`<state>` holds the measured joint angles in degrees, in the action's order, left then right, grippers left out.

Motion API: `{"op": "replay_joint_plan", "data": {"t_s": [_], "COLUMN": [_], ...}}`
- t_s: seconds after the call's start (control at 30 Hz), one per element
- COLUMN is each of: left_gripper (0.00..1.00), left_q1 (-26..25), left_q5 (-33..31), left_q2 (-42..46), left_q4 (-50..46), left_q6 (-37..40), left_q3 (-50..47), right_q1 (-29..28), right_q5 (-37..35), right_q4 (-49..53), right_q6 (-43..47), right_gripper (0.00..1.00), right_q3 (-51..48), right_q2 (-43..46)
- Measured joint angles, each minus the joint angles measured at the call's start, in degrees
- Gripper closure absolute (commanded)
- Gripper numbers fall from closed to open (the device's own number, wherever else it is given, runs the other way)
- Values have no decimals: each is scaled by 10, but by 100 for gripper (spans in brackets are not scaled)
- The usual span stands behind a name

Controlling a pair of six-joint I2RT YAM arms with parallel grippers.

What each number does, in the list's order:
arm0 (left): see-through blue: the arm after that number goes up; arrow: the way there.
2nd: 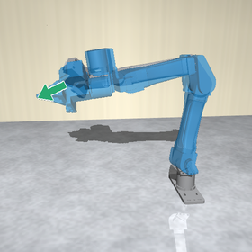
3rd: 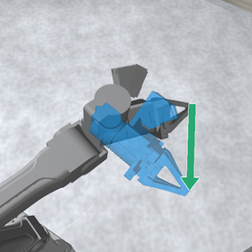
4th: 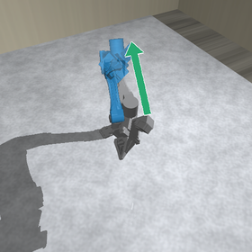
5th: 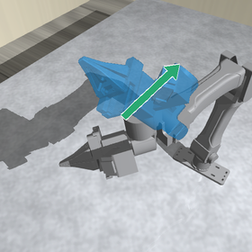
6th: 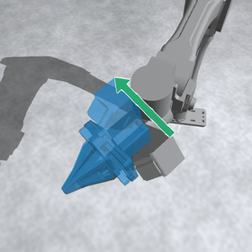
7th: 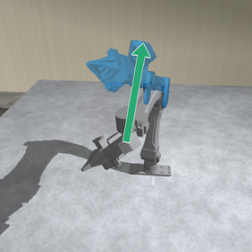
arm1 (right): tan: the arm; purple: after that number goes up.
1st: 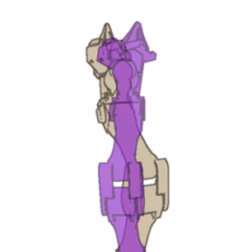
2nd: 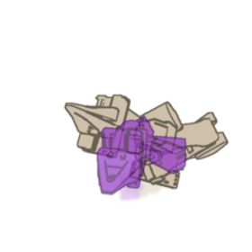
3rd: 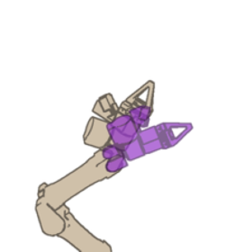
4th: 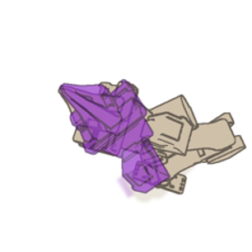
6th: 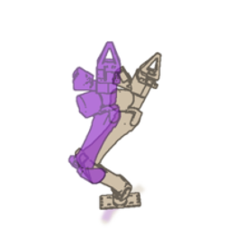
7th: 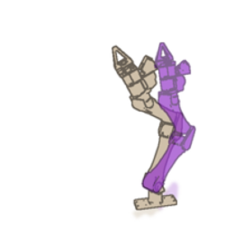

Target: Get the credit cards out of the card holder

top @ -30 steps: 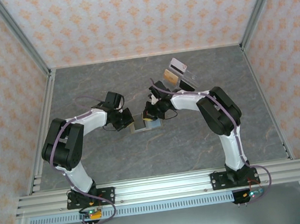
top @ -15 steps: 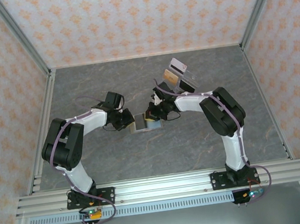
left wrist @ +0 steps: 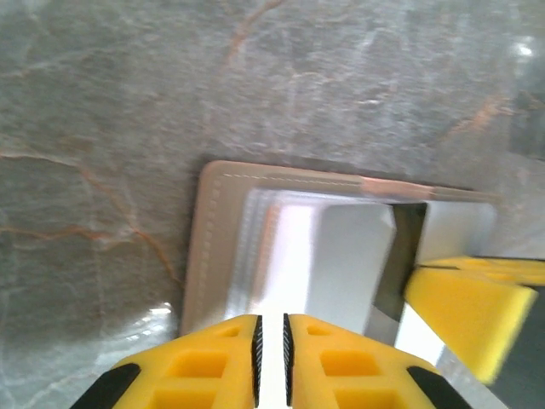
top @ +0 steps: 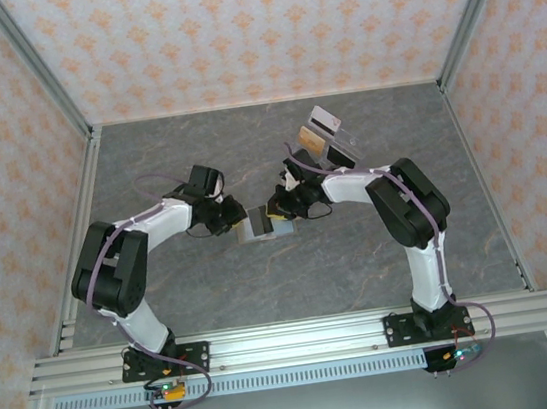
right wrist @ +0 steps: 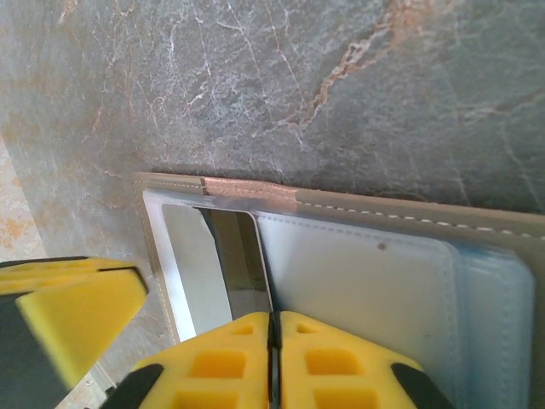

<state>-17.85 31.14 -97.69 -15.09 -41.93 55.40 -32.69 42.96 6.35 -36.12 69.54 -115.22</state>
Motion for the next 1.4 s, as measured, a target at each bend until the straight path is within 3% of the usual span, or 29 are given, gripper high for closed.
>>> {"op": "replay_joint_plan", "data": {"t_s": [0.3,1.0,1.3,1.4], "left_gripper": [84,94,94,86], "left_q1": [-2,-13,-13,-13], "left_q5": [12,10,5,-1], "left_q2": [0,-41,-46,-46], "left_q4": [12,25,25,18], "left_q6": [-1,-3,-2,1], "left_q3": [0,1,9,13], "right_q1": [0,0,3,8], "right_q5": [2,27,34,28], "right_q4": [0,-5,-29,-34], "right_q6": [2,10,8,13], "right_gripper": [73,78,98,100], "right_q3": [1,11,9,-3], "right_q2": [0,-14,-17,-7]}}
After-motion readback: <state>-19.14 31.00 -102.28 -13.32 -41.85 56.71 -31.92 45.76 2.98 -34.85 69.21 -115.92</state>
